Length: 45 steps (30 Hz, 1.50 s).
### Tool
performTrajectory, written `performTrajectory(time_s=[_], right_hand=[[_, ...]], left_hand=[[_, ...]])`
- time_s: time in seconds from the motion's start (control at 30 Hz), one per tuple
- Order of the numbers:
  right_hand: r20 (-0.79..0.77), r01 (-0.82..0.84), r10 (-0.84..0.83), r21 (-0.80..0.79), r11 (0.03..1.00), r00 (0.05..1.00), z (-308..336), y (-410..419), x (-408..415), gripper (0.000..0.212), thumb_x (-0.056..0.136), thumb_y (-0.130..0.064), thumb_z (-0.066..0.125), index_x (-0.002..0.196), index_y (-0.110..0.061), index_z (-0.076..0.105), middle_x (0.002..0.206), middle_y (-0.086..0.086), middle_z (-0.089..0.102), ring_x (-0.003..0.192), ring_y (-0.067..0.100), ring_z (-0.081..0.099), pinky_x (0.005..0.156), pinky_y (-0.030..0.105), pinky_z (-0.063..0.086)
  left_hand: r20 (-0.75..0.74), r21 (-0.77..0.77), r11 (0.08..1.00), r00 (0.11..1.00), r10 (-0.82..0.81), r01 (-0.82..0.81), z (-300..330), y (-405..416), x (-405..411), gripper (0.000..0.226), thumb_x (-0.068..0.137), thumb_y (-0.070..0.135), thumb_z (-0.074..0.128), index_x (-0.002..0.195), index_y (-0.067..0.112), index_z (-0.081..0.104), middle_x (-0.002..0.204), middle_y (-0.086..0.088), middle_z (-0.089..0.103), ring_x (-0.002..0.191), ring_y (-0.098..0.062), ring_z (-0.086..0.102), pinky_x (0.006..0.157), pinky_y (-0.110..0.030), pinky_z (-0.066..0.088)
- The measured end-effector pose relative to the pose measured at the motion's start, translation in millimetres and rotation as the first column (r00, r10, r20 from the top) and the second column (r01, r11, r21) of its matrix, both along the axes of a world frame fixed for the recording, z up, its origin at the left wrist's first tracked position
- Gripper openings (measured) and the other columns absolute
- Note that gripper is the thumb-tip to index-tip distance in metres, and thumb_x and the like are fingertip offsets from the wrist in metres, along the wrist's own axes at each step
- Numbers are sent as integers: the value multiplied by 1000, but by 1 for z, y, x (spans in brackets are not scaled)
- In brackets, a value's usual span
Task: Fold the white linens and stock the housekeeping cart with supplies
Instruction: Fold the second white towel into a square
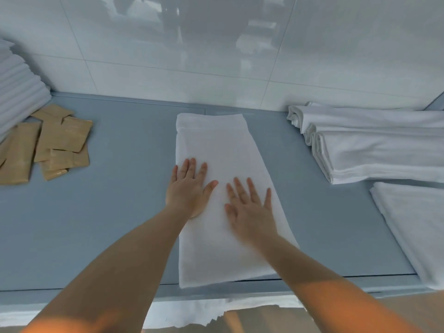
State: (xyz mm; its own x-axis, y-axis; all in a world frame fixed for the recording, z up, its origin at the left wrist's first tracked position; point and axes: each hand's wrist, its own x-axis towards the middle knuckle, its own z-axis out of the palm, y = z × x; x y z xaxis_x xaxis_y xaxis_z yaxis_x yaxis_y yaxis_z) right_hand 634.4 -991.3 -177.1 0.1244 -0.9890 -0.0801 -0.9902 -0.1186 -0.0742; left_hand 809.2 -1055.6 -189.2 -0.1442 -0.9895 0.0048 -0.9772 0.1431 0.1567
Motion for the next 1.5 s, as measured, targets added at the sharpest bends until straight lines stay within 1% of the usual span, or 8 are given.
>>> performTrajectory(time_s=[0.2,0.4,0.53,0.73,0.87,1.03,1.23,1.5], right_hand=[[34,25,-25,13,1000,999,-11,11,18,56,98,-49,2,151,-35,-9,158,-15,-14,146,15,-18,113,54,-18],[80,-20,18,21,1000,997,-8,6,35,53,101,-45,9,150,-37,-10,159,-13,-12,146,18,-17,112,61,-14],[42,-59,61,-46,997,997,-17,28,27,59,94,-52,0,151,-38,-1,160,-13,-4,148,15,-9,114,56,-13],[46,167,-166,-35,985,985,-14,29,-48,54,100,-49,12,152,-36,4,160,-15,1,148,10,-3,117,55,-3],[-23,279,-280,-27,960,960,-4,35,-67,55,101,-44,14,154,-28,4,162,-7,0,148,17,-5,114,62,-4],[48,-48,56,-152,987,997,-1,59,1,55,98,-52,19,150,-34,25,160,-2,16,148,23,11,115,61,2],[35,10,-5,-132,991,999,-12,61,-15,52,100,-51,22,151,-39,18,160,-4,15,148,21,10,119,49,4],[-4,-148,150,95,984,989,2,75,-48,71,88,-70,3,151,-39,-7,160,-4,-16,146,19,-18,119,41,-11]], left_hand=[[-103,-114,990,992,70,-82,14,37,-12,58,101,39,17,139,7,46,147,-12,42,142,-19,29,118,-35,6],[-107,19,999,993,52,-50,1,95,-8,88,84,60,-15,153,10,5,161,-6,-2,147,-15,-8,119,-32,-3],[-29,-22,999,999,44,-45,-7,92,-5,94,81,66,-20,153,10,2,161,-7,-3,147,-15,-9,118,-34,-7],[-62,-15,999,998,30,-31,-5,93,-5,90,86,66,-15,153,10,7,161,-6,3,148,-16,-6,119,-39,-4],[-125,-105,994,992,-7,-7,5,99,-5,66,99,50,12,145,10,37,154,-14,29,146,-26,17,119,-45,2],[-239,-249,956,947,-214,153,9,107,-10,32,95,19,53,116,-2,66,123,-22,61,119,-38,56,108,-49,35],[-299,-106,981,936,-186,161,8,102,-6,42,101,22,44,139,4,45,148,-14,38,141,-24,31,118,-29,9],[-8,101,939,944,-329,328,4,142,15,101,71,88,6,151,29,-13,157,-1,-22,142,-17,-28,118,-37,-11]])
